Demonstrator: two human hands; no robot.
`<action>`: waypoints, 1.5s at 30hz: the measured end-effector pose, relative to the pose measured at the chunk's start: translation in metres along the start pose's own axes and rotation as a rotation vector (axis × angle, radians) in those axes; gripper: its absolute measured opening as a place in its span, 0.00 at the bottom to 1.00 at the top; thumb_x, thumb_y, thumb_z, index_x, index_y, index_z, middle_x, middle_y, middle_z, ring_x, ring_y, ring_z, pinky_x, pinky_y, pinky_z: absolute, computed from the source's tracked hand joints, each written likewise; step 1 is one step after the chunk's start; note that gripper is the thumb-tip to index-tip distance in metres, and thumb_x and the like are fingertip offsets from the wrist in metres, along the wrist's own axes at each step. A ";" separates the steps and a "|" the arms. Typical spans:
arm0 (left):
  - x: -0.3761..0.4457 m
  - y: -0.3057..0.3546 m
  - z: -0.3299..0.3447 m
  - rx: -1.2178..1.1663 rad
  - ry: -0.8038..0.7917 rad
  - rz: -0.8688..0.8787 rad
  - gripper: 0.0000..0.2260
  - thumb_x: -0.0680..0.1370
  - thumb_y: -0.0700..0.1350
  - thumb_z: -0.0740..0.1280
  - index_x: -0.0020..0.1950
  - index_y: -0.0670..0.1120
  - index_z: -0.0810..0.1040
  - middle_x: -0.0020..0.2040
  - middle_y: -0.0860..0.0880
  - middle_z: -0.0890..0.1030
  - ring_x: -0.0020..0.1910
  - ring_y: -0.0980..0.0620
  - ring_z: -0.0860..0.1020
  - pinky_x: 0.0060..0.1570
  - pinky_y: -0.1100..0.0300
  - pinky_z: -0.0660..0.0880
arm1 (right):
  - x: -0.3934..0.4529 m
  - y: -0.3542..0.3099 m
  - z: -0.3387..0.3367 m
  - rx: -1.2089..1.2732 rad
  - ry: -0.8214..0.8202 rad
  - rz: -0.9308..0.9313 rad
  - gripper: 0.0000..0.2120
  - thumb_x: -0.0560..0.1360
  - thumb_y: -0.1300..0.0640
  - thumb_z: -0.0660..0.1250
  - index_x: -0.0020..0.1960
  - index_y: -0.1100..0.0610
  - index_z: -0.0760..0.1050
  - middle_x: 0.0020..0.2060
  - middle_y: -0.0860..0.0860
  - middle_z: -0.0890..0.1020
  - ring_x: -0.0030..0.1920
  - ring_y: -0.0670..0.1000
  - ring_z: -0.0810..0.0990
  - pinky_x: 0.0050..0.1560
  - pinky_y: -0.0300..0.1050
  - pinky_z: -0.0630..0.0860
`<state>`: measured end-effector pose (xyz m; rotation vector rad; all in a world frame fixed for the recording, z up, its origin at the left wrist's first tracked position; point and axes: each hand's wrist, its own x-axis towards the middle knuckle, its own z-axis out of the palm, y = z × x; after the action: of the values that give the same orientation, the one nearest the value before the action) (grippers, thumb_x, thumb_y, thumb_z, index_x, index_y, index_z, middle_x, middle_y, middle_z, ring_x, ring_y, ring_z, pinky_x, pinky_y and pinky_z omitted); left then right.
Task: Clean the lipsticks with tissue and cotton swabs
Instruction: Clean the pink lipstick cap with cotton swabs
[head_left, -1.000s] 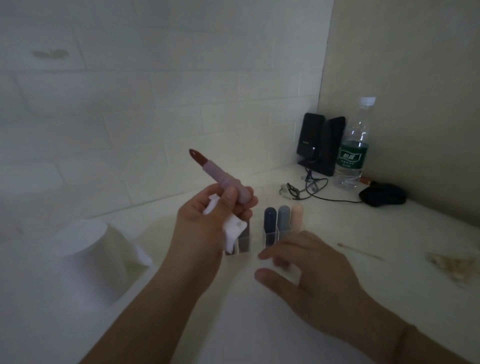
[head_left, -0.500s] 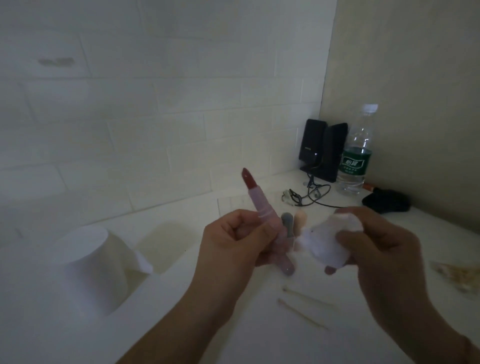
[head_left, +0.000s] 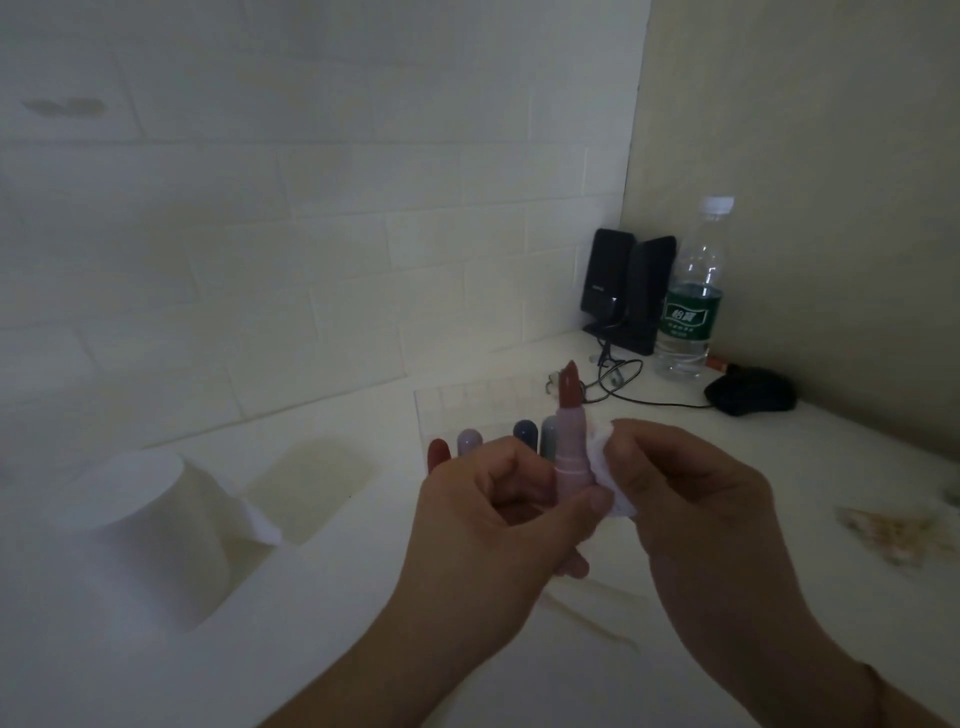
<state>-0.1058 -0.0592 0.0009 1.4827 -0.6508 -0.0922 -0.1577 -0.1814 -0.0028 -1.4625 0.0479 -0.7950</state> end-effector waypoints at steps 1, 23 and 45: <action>-0.001 0.000 0.000 0.041 -0.001 0.013 0.07 0.69 0.40 0.75 0.38 0.41 0.79 0.32 0.45 0.84 0.26 0.48 0.80 0.31 0.58 0.79 | 0.000 0.000 -0.001 0.014 0.020 0.019 0.06 0.65 0.56 0.72 0.40 0.57 0.83 0.34 0.52 0.83 0.31 0.44 0.78 0.34 0.34 0.73; -0.004 -0.011 0.004 0.591 -0.086 0.269 0.12 0.82 0.54 0.53 0.43 0.57 0.72 0.35 0.60 0.77 0.42 0.64 0.77 0.74 0.48 0.56 | -0.002 -0.001 0.000 0.303 0.142 0.219 0.25 0.63 0.63 0.71 0.60 0.57 0.75 0.44 0.56 0.86 0.47 0.55 0.85 0.49 0.46 0.80; 0.003 -0.013 0.006 -0.345 -0.247 -0.254 0.13 0.75 0.46 0.67 0.46 0.35 0.78 0.37 0.41 0.80 0.31 0.48 0.80 0.34 0.59 0.78 | 0.002 0.000 -0.007 0.340 0.102 0.211 0.37 0.48 0.49 0.83 0.54 0.57 0.75 0.44 0.57 0.85 0.45 0.55 0.85 0.39 0.41 0.80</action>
<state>-0.1014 -0.0671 -0.0103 1.2203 -0.6052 -0.5645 -0.1599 -0.1889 -0.0027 -1.0756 0.1353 -0.6675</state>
